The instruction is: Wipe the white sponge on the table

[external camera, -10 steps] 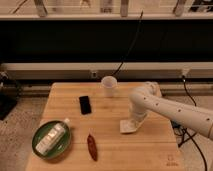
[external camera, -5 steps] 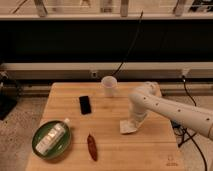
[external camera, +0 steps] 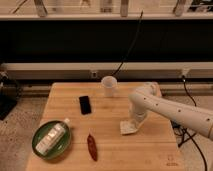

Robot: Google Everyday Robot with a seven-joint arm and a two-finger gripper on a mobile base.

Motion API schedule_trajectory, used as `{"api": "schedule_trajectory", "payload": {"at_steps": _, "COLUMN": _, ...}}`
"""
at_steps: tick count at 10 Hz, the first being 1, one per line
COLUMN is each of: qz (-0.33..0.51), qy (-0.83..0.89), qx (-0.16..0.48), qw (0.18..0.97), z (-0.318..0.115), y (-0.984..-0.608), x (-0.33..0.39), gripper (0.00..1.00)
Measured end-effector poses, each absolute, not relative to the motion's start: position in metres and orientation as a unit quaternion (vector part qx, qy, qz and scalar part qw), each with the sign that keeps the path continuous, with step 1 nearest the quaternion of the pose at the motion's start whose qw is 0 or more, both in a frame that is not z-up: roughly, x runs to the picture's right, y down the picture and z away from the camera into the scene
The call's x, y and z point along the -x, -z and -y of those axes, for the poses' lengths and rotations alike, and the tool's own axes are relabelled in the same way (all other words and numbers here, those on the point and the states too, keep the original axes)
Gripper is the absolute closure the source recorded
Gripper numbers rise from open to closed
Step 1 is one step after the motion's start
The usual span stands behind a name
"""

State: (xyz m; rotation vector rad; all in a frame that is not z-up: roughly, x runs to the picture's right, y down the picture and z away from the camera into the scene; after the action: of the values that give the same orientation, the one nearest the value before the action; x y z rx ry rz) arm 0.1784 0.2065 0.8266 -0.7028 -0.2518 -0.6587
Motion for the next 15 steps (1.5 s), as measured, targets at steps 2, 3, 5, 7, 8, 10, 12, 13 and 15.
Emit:
{"api": "schedule_trajectory", "payload": {"at_steps": 2, "qz": 0.122, "qy": 0.319, "qx": 0.337, "qw": 0.877, "z": -0.2065, "y": -0.8265, "x": -0.1763, "gripper": 1.00}}
{"api": "schedule_trajectory", "payload": {"at_steps": 3, "qz": 0.122, "qy": 0.321, "qx": 0.338, "qw": 0.876, "z": -0.2066, "y": -0.8264, "x": -0.1769, "gripper": 1.00}}
{"api": "schedule_trajectory", "payload": {"at_steps": 5, "qz": 0.123, "qy": 0.325, "qx": 0.338, "qw": 0.875, "z": -0.2073, "y": -0.8263, "x": -0.1760, "gripper": 1.00}}
{"api": "schedule_trajectory", "payload": {"at_steps": 7, "qz": 0.125, "qy": 0.329, "qx": 0.338, "qw": 0.873, "z": -0.2066, "y": -0.8267, "x": -0.1729, "gripper": 1.00}}
{"api": "schedule_trajectory", "payload": {"at_steps": 8, "qz": 0.125, "qy": 0.330, "qx": 0.339, "qw": 0.872, "z": -0.2068, "y": -0.8267, "x": -0.1728, "gripper": 1.00}}
{"api": "schedule_trajectory", "payload": {"at_steps": 10, "qz": 0.127, "qy": 0.335, "qx": 0.339, "qw": 0.870, "z": -0.2070, "y": -0.8274, "x": -0.1705, "gripper": 1.00}}
{"api": "schedule_trajectory", "payload": {"at_steps": 12, "qz": 0.128, "qy": 0.338, "qx": 0.340, "qw": 0.868, "z": -0.2079, "y": -0.8274, "x": -0.1694, "gripper": 1.00}}
{"api": "schedule_trajectory", "payload": {"at_steps": 13, "qz": 0.128, "qy": 0.340, "qx": 0.341, "qw": 0.867, "z": -0.2083, "y": -0.8273, "x": -0.1693, "gripper": 1.00}}
{"api": "schedule_trajectory", "payload": {"at_steps": 15, "qz": 0.129, "qy": 0.343, "qx": 0.341, "qw": 0.866, "z": -0.2091, "y": -0.8271, "x": -0.1692, "gripper": 1.00}}
